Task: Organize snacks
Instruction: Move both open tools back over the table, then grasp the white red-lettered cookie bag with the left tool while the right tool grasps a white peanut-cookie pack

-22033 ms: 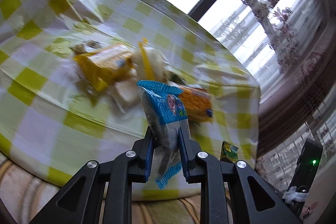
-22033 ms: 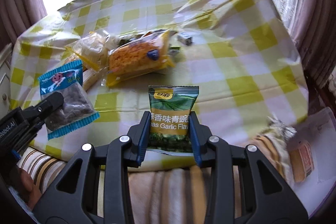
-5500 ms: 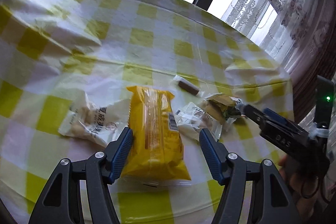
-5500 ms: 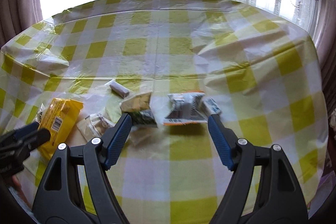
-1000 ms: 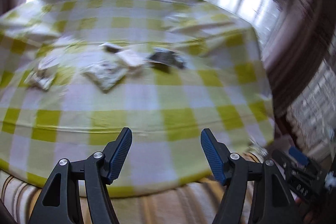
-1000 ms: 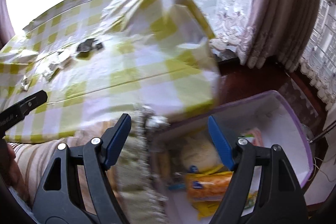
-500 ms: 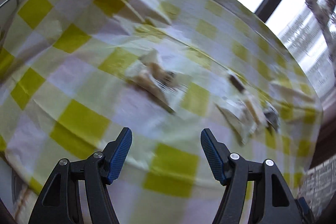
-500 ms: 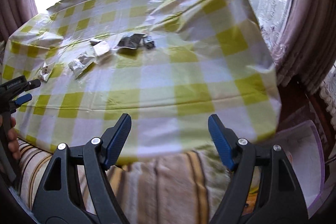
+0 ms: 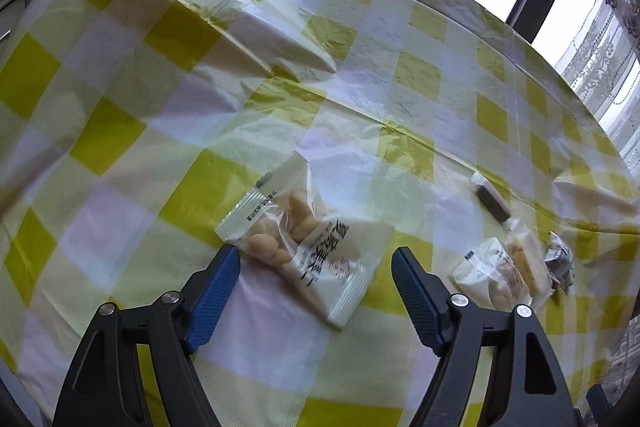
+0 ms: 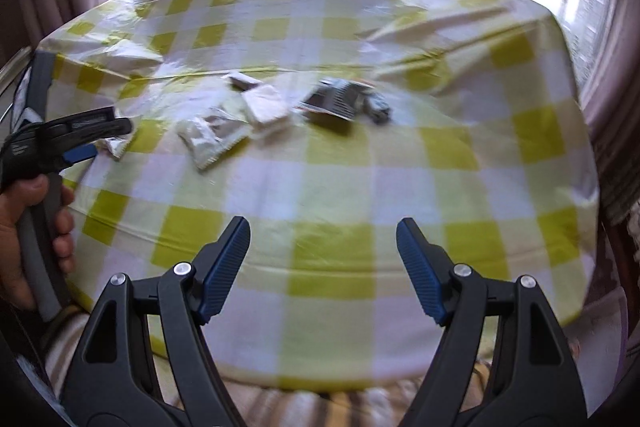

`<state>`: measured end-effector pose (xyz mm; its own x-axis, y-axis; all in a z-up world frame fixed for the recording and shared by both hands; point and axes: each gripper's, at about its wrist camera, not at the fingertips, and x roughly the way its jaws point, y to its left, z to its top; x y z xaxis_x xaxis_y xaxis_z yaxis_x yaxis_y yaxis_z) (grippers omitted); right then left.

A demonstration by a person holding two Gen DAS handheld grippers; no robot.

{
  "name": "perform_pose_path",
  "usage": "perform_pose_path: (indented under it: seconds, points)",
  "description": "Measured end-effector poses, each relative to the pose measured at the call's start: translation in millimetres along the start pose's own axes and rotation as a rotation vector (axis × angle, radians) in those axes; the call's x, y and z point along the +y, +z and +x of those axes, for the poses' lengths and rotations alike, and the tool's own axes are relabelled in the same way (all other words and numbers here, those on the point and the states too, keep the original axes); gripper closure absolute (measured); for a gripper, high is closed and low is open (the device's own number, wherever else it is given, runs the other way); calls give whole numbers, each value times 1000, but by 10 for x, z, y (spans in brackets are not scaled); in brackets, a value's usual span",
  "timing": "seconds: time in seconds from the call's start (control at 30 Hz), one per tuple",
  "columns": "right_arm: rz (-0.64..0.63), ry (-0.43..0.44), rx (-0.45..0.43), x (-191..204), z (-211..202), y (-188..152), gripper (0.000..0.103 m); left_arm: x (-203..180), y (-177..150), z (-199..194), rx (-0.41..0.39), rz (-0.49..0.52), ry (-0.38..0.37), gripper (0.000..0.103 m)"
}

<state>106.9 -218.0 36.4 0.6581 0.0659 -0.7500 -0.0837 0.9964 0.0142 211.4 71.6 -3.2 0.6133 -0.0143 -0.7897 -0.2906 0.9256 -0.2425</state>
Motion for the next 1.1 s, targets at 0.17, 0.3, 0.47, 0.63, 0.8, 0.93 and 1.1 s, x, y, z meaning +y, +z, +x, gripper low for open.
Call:
perform_pose_path:
  seconds: [0.17,0.3,0.47,0.63,0.8,0.93,1.1]
  points:
    - [-70,30,-26,282,122,172,25,-113,70,102,-12,44,55,25]
    - [-104,54,-45,442,240,305,25,-209,95,180,-33,123,119,41]
    - [-145,75,-58,654,445,468,25,-228,68,178,-56,168,131,51]
    - [-194,98,-43,842,682,609,25,-177,74,160,-64,148,107,55]
    - [-235,110,-21,970,897,664,25,-138,48,129,-67,137,82,58]
    - [-245,115,-6,1010,1002,704,25,-102,-11,74,-67,130,56,59]
    - [-243,134,24,1048,1134,746,26,-25,-124,-38,-66,116,-6,60]
